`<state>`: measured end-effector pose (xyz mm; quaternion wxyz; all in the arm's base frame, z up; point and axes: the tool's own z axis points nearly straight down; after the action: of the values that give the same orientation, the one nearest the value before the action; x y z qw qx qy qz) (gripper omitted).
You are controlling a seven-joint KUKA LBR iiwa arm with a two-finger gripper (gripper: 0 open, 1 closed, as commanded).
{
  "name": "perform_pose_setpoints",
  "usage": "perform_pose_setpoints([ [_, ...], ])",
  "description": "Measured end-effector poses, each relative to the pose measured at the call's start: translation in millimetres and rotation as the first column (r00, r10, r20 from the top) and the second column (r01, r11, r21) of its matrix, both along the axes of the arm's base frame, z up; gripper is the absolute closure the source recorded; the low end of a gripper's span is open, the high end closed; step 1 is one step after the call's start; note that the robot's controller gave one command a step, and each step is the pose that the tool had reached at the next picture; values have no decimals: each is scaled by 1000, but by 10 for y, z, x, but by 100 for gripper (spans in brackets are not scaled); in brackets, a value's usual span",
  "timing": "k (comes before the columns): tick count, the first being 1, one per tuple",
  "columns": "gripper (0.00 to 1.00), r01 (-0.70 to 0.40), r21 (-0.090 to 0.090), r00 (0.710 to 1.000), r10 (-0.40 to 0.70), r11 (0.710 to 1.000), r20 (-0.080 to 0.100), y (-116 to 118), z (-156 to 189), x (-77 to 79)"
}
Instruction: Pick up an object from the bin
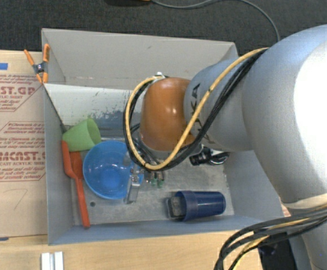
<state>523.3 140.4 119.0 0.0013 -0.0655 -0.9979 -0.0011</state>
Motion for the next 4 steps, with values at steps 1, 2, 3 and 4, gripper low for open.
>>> perform_pose_setpoints([
  [1,0,-71,2,997,71,997,2,122,-130,-67],
  [2,0,-38,1,999,38,999,1,87,-245,-40],
  [3,0,72,2,997,-72,997,-2,189,-428,20],
  [4,0,95,0,995,-95,996,-7,290,-452,171],
])
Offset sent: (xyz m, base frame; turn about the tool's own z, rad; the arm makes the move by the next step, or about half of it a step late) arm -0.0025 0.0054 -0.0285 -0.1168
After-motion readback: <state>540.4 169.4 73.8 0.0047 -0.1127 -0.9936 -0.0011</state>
